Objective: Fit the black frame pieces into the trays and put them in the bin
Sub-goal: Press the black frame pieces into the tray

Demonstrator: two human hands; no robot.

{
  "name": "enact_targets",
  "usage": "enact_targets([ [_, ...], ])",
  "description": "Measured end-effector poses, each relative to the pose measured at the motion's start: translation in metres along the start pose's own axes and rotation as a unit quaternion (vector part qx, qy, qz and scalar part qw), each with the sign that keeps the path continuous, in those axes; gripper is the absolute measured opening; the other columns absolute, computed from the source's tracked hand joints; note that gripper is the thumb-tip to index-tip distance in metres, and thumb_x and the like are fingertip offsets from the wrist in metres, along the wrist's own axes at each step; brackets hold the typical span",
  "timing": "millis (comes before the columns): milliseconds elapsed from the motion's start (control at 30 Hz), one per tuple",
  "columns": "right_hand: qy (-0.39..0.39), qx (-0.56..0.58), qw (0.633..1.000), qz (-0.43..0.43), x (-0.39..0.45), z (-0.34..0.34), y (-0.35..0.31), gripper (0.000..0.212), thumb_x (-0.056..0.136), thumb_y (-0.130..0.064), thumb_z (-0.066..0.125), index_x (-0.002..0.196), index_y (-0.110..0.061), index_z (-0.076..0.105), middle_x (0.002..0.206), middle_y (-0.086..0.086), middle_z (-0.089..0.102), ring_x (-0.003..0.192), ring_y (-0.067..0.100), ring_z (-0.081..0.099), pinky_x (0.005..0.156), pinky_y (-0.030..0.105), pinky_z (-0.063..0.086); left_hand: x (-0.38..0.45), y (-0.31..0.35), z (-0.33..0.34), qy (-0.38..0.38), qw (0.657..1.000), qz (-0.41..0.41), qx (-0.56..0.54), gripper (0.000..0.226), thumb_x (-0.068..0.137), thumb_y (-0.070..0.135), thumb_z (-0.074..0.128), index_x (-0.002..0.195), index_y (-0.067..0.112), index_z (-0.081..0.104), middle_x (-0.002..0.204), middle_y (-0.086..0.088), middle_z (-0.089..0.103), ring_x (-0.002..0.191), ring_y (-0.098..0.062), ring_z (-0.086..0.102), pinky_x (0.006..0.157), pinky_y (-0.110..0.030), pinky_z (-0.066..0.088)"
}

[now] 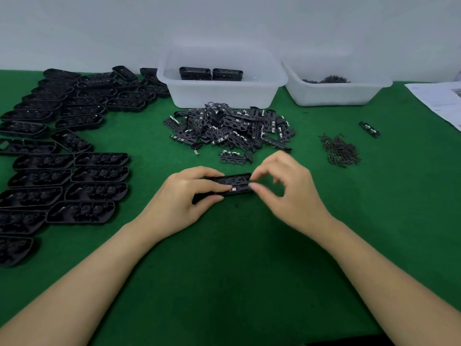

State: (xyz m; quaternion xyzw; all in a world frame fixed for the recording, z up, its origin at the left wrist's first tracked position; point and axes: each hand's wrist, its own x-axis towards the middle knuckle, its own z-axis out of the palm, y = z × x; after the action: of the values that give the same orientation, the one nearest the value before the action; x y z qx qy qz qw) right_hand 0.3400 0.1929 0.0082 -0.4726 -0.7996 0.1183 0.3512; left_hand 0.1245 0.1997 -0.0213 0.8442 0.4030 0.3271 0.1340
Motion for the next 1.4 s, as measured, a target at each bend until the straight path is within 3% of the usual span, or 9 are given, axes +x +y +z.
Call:
enact_targets([
  [133, -0.037, -0.128, 0.988, -0.072, -0.012, 0.016, -0.016, 0.015, 0.071, -0.021, 0.075, 0.078, -0.012, 0.065, 0.08, 0.001, 0.057, 0.071, 0.016, 0.054, 0.062, 0.027, 0.045, 0.002, 0.0, 0.0, 0.002, 1.0, -0.01, -0.009, 0.019, 0.08, 0.018, 0.069, 0.099, 0.019, 0.073, 0.107, -0.002, 0.066, 0.096, -0.01, 0.061, 0.088, -0.02, 0.046],
  [367, -0.054, -0.083, 0.995, 0.002, -0.016, 0.026, -0.018, 0.009, 0.072, -0.012, 0.074, 0.076, -0.011, 0.066, 0.078, 0.0, 0.06, 0.062, 0.009, 0.043, 0.059, 0.024, 0.036, 0.002, 0.0, -0.001, -0.003, 0.999, -0.028, -0.024, 0.021, 0.079, 0.015, 0.072, 0.1, 0.019, 0.073, 0.108, -0.001, 0.066, 0.096, -0.01, 0.062, 0.089, -0.019, 0.045],
  [500, -0.066, -0.11, 0.991, -0.026, -0.012, 0.027, -0.019, 0.007, 0.077, -0.005, 0.067, 0.075, -0.007, 0.061, 0.078, 0.003, 0.059, 0.066, 0.019, 0.054, 0.057, 0.026, 0.04, 0.003, 0.001, -0.002, -0.005, 0.999, -0.031, -0.027, 0.021, 0.079, 0.014, 0.072, 0.1, 0.019, 0.073, 0.108, -0.002, 0.066, 0.095, -0.011, 0.062, 0.089, -0.019, 0.045],
  [567, -0.067, -0.063, 0.996, -0.001, -0.007, 0.021, -0.019, 0.006, 0.082, -0.003, 0.061, 0.078, -0.007, 0.059, 0.076, -0.001, 0.059, 0.067, 0.016, 0.056, 0.06, 0.029, 0.045, 0.003, 0.001, -0.002, -0.007, 0.999, -0.031, -0.028, 0.021, 0.079, 0.014, 0.072, 0.1, 0.018, 0.073, 0.108, -0.002, 0.066, 0.096, -0.012, 0.062, 0.089, -0.022, 0.046],
  [733, -0.004, 0.162, 0.98, 0.116, 0.02, 0.0, -0.007, 0.021, 0.083, 0.002, 0.06, 0.073, -0.018, 0.059, 0.07, -0.006, 0.064, 0.058, 0.001, 0.058, 0.061, 0.015, 0.05, 0.004, 0.0, -0.002, -0.009, 0.999, -0.03, -0.029, 0.021, 0.08, 0.014, 0.071, 0.101, 0.017, 0.073, 0.108, -0.002, 0.066, 0.095, -0.013, 0.063, 0.088, -0.021, 0.046],
  [833, -0.011, 0.165, 0.977, 0.133, 0.033, -0.001, 0.003, 0.021, 0.082, -0.001, 0.063, 0.072, -0.019, 0.061, 0.07, -0.004, 0.065, 0.058, 0.001, 0.058, 0.063, 0.012, 0.048, 0.004, 0.001, -0.003, -0.009, 0.999, -0.031, -0.034, 0.022, 0.08, 0.014, 0.071, 0.101, 0.017, 0.073, 0.107, -0.002, 0.066, 0.095, -0.013, 0.063, 0.088, -0.021, 0.047],
  [1000, -0.099, 0.011, 0.994, 0.033, 0.043, 0.013, 0.013, 0.006, 0.081, -0.007, 0.065, 0.075, -0.007, 0.065, 0.079, -0.001, 0.053, 0.069, 0.003, 0.047, 0.068, 0.013, 0.038, 0.005, 0.0, -0.004, -0.013, 0.999, -0.031, -0.039, 0.021, 0.08, 0.015, 0.071, 0.101, 0.018, 0.073, 0.107, -0.002, 0.066, 0.094, -0.012, 0.063, 0.088, -0.021, 0.046],
  [1267, -0.117, 0.008, 0.993, -0.003, 0.042, 0.021, 0.02, 0.008, 0.078, -0.007, 0.068, 0.072, -0.006, 0.063, 0.079, 0.0, 0.05, 0.068, 0.001, 0.045, 0.065, 0.011, 0.038, 0.005, -0.002, -0.003, -0.014, 0.998, -0.03, -0.045, 0.022, 0.08, 0.015, 0.071, 0.101, 0.02, 0.072, 0.106, 0.001, 0.065, 0.093, -0.008, 0.062, 0.087, -0.016, 0.046],
  [1400, -0.116, -0.018, 0.992, -0.036, 0.042, 0.02, 0.02, 0.007, 0.079, -0.007, 0.067, 0.073, -0.004, 0.063, 0.079, -0.001, 0.048, 0.069, 0.012, 0.046, 0.068, 0.025, 0.043, 0.006, -0.003, -0.003, -0.015, 0.999, -0.028, -0.044, 0.022, 0.08, 0.015, 0.071, 0.101, 0.019, 0.072, 0.105, 0.001, 0.065, 0.092, -0.008, 0.061, 0.086, -0.014, 0.045],
])
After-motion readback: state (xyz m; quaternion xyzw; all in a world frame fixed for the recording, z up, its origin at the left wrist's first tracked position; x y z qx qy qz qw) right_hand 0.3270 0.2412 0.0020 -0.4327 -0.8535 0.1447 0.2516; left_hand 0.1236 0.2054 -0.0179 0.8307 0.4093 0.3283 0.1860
